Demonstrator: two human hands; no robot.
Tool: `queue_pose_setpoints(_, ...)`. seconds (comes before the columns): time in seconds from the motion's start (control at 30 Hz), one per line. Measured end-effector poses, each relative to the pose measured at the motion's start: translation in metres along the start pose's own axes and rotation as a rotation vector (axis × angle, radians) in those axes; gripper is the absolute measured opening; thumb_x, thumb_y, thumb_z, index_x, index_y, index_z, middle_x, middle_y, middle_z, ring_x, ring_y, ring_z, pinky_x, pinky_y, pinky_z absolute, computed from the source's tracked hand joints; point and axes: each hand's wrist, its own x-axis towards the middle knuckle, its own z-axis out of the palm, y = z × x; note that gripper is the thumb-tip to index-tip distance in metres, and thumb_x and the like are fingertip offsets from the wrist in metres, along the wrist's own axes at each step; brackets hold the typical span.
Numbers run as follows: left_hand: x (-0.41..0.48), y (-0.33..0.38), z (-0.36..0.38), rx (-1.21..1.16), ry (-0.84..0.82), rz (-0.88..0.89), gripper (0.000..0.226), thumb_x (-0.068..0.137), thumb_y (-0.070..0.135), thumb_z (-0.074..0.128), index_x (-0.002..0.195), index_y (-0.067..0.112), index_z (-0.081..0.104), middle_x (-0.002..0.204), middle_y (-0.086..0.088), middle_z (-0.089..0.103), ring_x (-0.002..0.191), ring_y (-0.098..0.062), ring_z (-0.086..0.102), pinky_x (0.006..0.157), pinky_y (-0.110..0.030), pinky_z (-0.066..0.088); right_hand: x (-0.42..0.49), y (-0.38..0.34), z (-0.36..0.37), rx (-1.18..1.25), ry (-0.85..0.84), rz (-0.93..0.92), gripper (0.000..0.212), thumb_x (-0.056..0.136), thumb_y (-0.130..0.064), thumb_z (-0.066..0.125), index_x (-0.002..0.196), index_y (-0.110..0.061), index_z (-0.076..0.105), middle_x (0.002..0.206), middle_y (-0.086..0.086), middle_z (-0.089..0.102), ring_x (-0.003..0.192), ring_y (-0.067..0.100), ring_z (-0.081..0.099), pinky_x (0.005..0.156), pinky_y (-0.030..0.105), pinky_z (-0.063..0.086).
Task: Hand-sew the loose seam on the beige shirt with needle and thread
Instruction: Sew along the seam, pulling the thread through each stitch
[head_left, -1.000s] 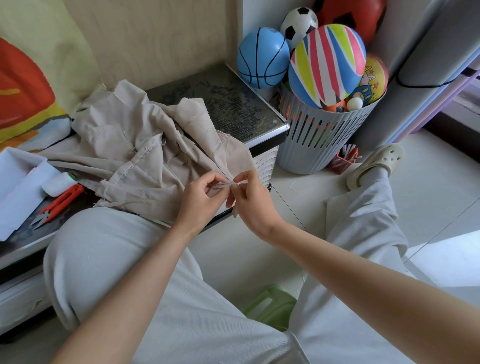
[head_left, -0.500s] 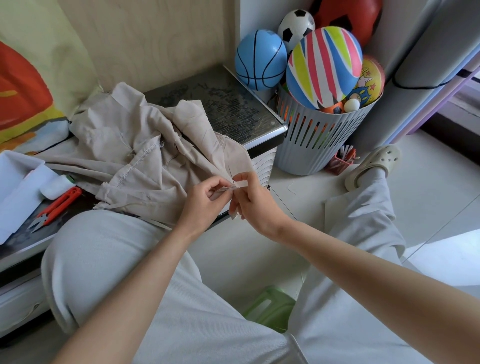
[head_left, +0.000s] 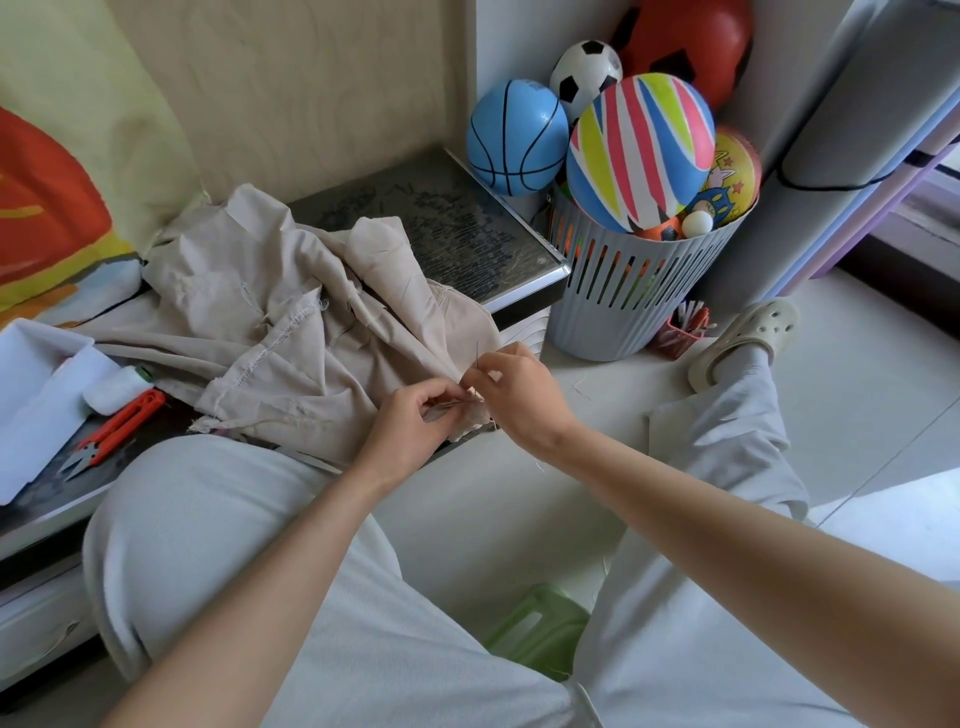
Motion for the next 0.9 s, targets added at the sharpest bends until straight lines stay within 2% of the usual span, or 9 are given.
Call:
queue_pose_setpoints(0.07, -0.001, 0.002, 0.002, -0.039, -0.021, -0.013, 0.005, 0.078, 0.02, 0.072, 0.08, 0.022, 0.069, 0.079, 0.01, 0.072, 0.081, -0.003, 0.064, 0.081, -0.017, 0.048, 0.002, -0.001, -0.001, 0.14, 0.024, 0.04, 0.022, 0.095, -0.018, 0.05, 0.089, -0.014, 0.07, 0.102, 0.004, 0.054, 0.081, 0.008, 0.049, 0.072, 0.016, 0.039)
queue_pose_setpoints(0.17, -0.001, -0.003, 0.003, 0.001, -0.041, -0.039, 0.015, 0.082, 0.005, 0.069, 0.08, 0.02, 0.068, 0.077, 0.012, 0.072, 0.08, 0.003, 0.064, 0.08, -0.013, 0.045, 0.005, -0.005, -0.007, 0.485, 0.085, 0.108, 0.023, 0.097, -0.011, 0.043, 0.09, -0.011, 0.065, 0.089, 0.004, 0.065, 0.085, 0.012, 0.058, 0.079, 0.02, 0.042)
queue_pose_setpoints(0.23, 0.002, -0.01, 0.001, 0.063, -0.047, -0.061, 0.022, 0.084, -0.001, 0.066, 0.081, 0.021, 0.068, 0.084, 0.009, 0.073, 0.085, -0.002, 0.066, 0.084, -0.019, 0.046, 0.007, -0.006, -0.011, 0.707, 0.078, 0.106, 0.025, 0.1, -0.007, 0.035, 0.092, -0.009, 0.059, 0.074, 0.001, 0.065, 0.075, 0.011, 0.063, 0.084, 0.024, 0.048)
queue_pose_setpoints(0.3, 0.003, -0.013, 0.0, 0.086, -0.046, -0.067, 0.027, 0.084, -0.003, 0.065, 0.08, 0.024, 0.068, 0.083, 0.011, 0.072, 0.086, -0.002, 0.066, 0.086, -0.021, 0.046, 0.008, -0.007, -0.014, 0.845, 0.043, 0.116, 0.026, 0.101, -0.004, 0.029, 0.093, -0.007, 0.054, 0.059, 0.0, 0.051, 0.053, 0.005, 0.054, 0.07, 0.024, 0.054)
queue_pose_setpoints(0.4, 0.005, -0.016, 0.001, 0.13, -0.032, -0.084, 0.032, 0.083, 0.0, 0.066, 0.076, 0.031, 0.07, 0.081, 0.012, 0.072, 0.085, -0.006, 0.065, 0.085, -0.025, 0.047, 0.011, 0.005, -0.016, 0.719, 0.031, 0.129, 0.031, 0.101, -0.006, 0.028, 0.086, -0.014, 0.054, 0.059, -0.005, 0.033, 0.042, 0.002, 0.032, 0.046, 0.017, 0.035)
queue_pose_setpoints(0.53, 0.004, -0.013, 0.002, 0.162, -0.012, -0.112, 0.012, 0.075, 0.021, 0.069, 0.074, 0.033, 0.071, 0.078, 0.004, 0.071, 0.079, -0.009, 0.06, 0.078, -0.026, 0.045, 0.014, 0.034, -0.019, 0.228, -0.025, 0.151, 0.022, 0.099, -0.02, 0.04, 0.091, -0.016, 0.06, 0.069, -0.007, 0.047, 0.058, 0.01, 0.04, 0.055, 0.023, 0.032)
queue_pose_setpoints(0.63, 0.002, -0.01, 0.004, 0.168, 0.008, -0.126, 0.008, 0.069, 0.029, 0.06, 0.072, 0.029, 0.067, 0.076, 0.01, 0.07, 0.078, -0.004, 0.061, 0.077, -0.021, 0.045, 0.011, 0.057, -0.026, -0.01, -0.118, 0.188, 0.024, 0.097, -0.029, 0.047, 0.093, -0.012, 0.063, 0.066, -0.007, 0.046, 0.061, 0.01, 0.043, 0.052, 0.022, 0.03)
queue_pose_setpoints(0.8, 0.006, -0.013, 0.005, 0.183, -0.002, -0.119, 0.009, 0.067, 0.034, 0.059, 0.071, 0.029, 0.065, 0.069, 0.019, 0.066, 0.073, -0.001, 0.058, 0.076, -0.022, 0.044, 0.002, 0.066, -0.029, 0.016, -0.273, 0.192, 0.035, 0.096, -0.043, 0.049, 0.091, -0.017, 0.073, 0.052, -0.008, 0.032, 0.044, 0.005, 0.032, 0.049, 0.02, 0.026)
queue_pose_setpoints(0.9, 0.007, -0.015, 0.006, 0.164, -0.004, -0.108, 0.025, 0.059, 0.048, 0.057, 0.072, 0.027, 0.065, 0.067, 0.017, 0.065, 0.072, -0.002, 0.057, 0.073, -0.022, 0.044, -0.004, 0.057, -0.027, 0.106, -0.427, 0.14, 0.029, 0.094, -0.042, 0.053, 0.088, -0.02, 0.071, 0.042, -0.012, 0.031, 0.038, 0.003, 0.033, 0.045, 0.012, 0.026)
